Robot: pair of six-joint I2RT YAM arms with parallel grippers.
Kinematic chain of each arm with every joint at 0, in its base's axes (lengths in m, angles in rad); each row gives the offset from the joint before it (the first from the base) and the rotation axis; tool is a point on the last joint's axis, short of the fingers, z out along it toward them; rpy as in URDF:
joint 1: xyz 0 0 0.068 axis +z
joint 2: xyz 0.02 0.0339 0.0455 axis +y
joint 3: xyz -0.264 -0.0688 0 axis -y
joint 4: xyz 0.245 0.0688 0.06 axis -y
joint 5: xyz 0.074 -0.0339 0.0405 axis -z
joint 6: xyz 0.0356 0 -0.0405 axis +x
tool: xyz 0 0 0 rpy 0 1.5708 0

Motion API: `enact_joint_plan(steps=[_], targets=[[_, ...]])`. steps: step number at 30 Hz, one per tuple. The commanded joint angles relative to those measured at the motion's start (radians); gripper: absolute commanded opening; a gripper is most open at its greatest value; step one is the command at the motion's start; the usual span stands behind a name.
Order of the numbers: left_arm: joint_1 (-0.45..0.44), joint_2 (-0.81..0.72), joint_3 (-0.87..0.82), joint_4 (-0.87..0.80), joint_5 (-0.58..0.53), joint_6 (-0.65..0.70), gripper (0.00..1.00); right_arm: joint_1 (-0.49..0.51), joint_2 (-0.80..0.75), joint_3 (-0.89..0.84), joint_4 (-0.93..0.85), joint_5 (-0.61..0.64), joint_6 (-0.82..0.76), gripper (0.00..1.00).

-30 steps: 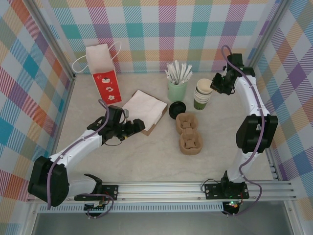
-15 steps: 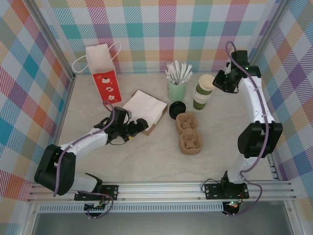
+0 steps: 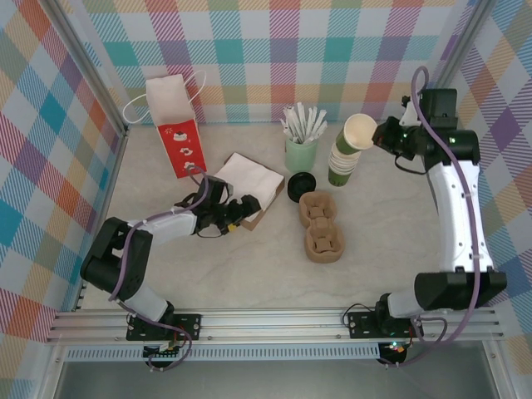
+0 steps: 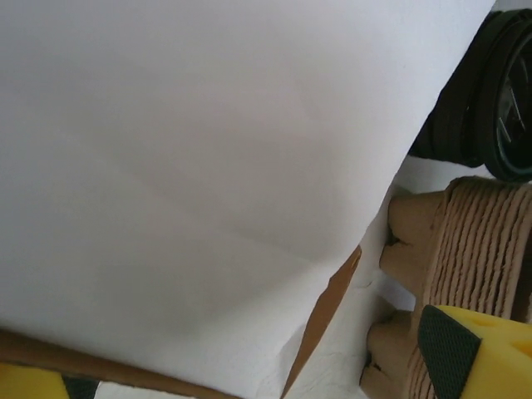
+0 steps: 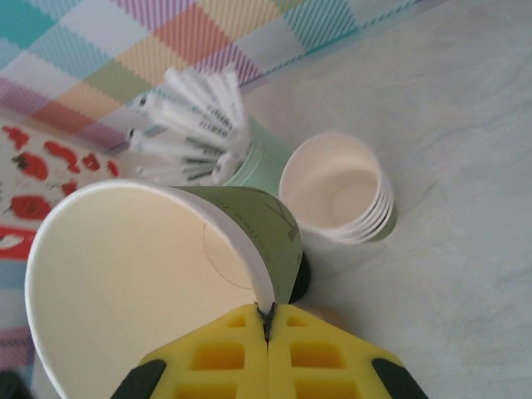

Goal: Pack the takeout coffee

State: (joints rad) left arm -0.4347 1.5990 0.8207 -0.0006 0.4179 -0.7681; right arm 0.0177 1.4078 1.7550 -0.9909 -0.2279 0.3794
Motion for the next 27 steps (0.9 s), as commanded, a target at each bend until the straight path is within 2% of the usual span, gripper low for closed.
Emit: enact_joint_plan(steps=[1,4,8,14,18,27], targets=[[-0.01,0.051,0.069,0.026,0.014,0.036,0.97,0.056,-0.076,-0.107,-0.002,-0.151,-0.015,0.06],[-0.007,0.093,0.126,-0.006,-0.009,0.064,0.97,0.157,-0.132,-0.23,0.015,-0.158,0.0,0.05],[0.003,0.155,0.219,-0.041,-0.015,0.093,0.97,0.319,-0.178,-0.403,0.095,-0.105,0.05,0.05],[0.02,0.212,0.309,-0.065,-0.015,0.122,0.98,0.502,-0.118,-0.518,0.156,-0.022,0.103,0.06],[0.029,0.139,0.288,-0.082,-0.016,0.147,0.98,0.58,-0.036,-0.517,0.162,0.03,0.104,0.06],[0.094,-0.18,0.14,-0.234,-0.078,0.191,1.0,0.687,0.144,-0.498,0.244,0.126,0.097,0.08]])
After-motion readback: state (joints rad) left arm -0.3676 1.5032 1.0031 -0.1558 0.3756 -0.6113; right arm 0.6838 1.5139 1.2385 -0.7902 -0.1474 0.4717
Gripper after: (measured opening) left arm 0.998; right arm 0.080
